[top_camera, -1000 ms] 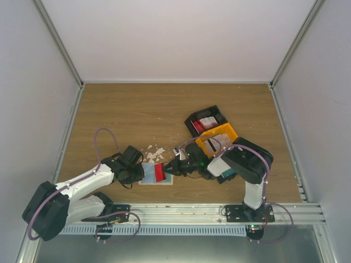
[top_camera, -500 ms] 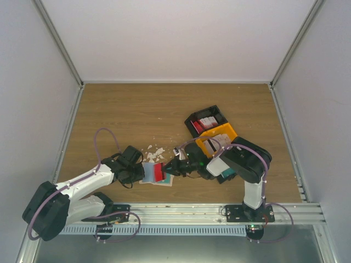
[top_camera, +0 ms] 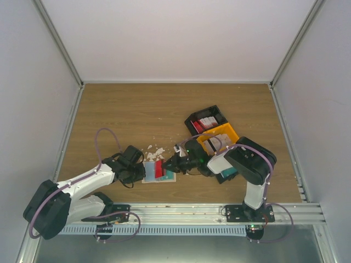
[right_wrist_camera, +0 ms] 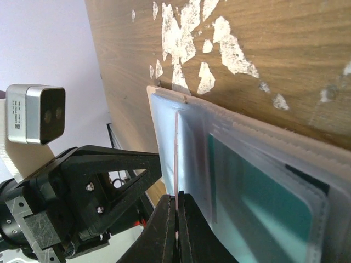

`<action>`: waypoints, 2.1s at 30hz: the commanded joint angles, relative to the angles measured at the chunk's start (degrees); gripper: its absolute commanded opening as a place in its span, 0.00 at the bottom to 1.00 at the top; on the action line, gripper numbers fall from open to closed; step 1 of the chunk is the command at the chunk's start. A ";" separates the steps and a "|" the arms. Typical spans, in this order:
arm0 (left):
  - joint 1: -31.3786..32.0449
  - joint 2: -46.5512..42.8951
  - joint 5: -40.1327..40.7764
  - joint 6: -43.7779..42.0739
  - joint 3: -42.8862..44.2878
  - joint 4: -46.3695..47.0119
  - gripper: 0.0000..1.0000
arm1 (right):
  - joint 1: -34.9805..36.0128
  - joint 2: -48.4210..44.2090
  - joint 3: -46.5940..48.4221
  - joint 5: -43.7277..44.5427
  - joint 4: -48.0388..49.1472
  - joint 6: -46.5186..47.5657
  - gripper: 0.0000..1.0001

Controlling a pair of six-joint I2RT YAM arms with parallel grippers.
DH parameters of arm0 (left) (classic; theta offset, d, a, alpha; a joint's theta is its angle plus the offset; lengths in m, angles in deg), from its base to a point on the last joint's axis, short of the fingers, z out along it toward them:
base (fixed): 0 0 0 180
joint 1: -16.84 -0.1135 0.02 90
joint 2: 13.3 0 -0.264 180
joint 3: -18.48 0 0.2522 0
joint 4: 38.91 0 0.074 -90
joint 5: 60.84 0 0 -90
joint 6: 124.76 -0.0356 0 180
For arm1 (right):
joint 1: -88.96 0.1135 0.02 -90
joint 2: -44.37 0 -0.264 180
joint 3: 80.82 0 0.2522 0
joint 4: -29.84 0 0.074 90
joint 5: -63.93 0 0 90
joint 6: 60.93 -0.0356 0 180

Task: Put the credit cards into the card holder
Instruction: Insert the credit card into the card holder.

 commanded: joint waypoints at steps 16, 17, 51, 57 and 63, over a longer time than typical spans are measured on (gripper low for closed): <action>0.67 0.94 -2.51 -1.75 -2.27 0.17 0.10 | -3.67 1.21 2.03 -2.12 -8.74 17.77 0.01; 0.57 0.94 -2.46 -1.68 -2.39 0.16 0.10 | -4.28 0.84 1.95 -2.79 -9.43 18.75 0.01; 0.62 2.51 -3.55 -1.75 -3.02 2.27 0.05 | -7.45 -2.65 4.76 0.93 -21.04 25.30 0.00; 0.61 2.65 -4.34 -1.80 -3.37 3.28 0.05 | -7.08 -1.24 4.20 -2.75 -17.47 23.01 0.00; 0.62 3.39 -5.10 -1.97 -3.63 4.17 0.05 | -5.78 1.49 2.00 -7.44 -10.03 16.29 0.00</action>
